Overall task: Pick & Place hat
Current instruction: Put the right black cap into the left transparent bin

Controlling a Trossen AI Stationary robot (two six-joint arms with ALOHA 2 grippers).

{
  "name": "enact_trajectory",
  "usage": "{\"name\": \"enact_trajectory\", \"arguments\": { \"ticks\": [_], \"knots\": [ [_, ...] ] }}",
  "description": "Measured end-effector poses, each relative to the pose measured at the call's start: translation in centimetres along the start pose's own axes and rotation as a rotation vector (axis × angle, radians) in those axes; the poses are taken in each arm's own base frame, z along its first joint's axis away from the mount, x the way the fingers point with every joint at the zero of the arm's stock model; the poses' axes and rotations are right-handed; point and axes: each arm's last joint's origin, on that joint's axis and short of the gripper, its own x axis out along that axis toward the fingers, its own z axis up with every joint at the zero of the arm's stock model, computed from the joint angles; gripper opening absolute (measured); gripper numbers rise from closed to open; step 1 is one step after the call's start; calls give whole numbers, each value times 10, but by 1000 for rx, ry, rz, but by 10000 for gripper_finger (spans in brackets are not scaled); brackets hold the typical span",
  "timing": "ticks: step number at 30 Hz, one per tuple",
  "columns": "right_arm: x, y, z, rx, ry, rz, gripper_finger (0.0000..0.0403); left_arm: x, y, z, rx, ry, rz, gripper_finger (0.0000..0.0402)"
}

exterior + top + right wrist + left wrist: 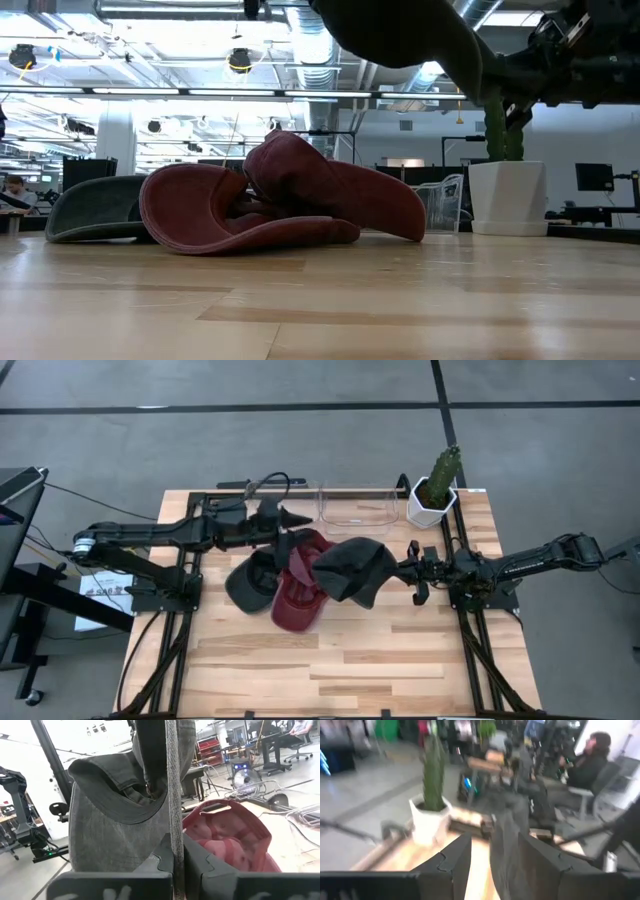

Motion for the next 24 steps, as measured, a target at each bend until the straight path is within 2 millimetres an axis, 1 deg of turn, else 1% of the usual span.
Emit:
{"name": "enact_trajectory", "arguments": {
  "ticks": [4, 10, 18, 24],
  "knots": [
    [0, 0, 0, -21, 0, 0, 1, 13, 3, -15, -44, 96, 2, 159],
    [0, 0, 0, -31, -3, -15, 1, 19, -1, -21, -73, 150, -148, 159],
    [0, -1, 0, -43, -5, -24, 1, 21, -1, -23, -74, 163, -153, 159],
    [0, -1, 0, -56, -9, -49, 1, 31, -1, -36, -98, 231, -152, 159]
  ]
}}
